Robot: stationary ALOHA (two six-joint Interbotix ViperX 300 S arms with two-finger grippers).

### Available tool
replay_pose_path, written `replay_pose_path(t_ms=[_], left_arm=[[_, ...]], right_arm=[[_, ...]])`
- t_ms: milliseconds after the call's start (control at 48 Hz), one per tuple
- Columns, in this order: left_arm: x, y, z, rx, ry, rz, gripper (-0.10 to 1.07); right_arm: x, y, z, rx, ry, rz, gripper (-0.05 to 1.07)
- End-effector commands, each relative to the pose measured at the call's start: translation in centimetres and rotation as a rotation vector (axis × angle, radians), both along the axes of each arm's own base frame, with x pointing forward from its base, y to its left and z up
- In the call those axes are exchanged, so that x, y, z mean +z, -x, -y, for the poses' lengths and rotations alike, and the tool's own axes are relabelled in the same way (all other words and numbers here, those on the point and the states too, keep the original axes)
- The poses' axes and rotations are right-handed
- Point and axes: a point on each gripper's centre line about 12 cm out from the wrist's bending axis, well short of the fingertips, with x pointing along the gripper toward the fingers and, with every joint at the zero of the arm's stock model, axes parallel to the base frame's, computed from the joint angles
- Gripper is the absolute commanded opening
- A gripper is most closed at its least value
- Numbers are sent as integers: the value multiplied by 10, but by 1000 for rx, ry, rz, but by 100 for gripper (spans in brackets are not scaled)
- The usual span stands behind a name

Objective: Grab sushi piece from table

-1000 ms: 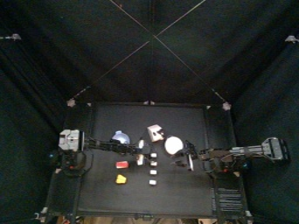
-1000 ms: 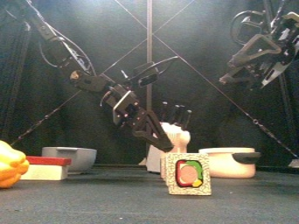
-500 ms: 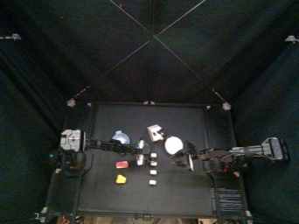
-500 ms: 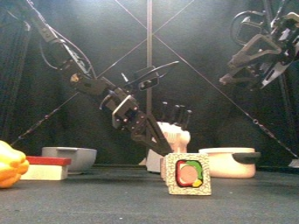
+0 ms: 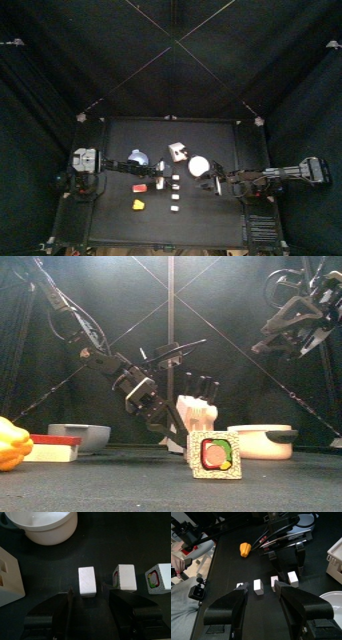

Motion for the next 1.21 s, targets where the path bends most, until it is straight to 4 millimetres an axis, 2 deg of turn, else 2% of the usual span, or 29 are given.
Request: replay_pose_path(t_ms=[0, 271, 500, 646, 833, 1188], left_arm=[[9, -4, 0, -3, -4, 27, 86], [8, -3, 1, -7, -6, 24, 82], [9, -4, 0, -7, -6, 27, 60], [14, -3, 1, -5, -7, 36, 51], [29, -2, 2, -6, -8, 68, 50], [40, 5, 2, 0, -5, 86, 50]], right_arm=[[3, -3, 0, 2, -6, 13, 81], [3, -4, 0, 3, -3, 10, 81], [3, -4, 0, 2, -5, 8, 81], [1, -3, 0, 2, -6, 5, 81], [-1, -2, 0, 0, -12, -2, 81], [-1, -2, -1, 0, -15, -4, 81]])
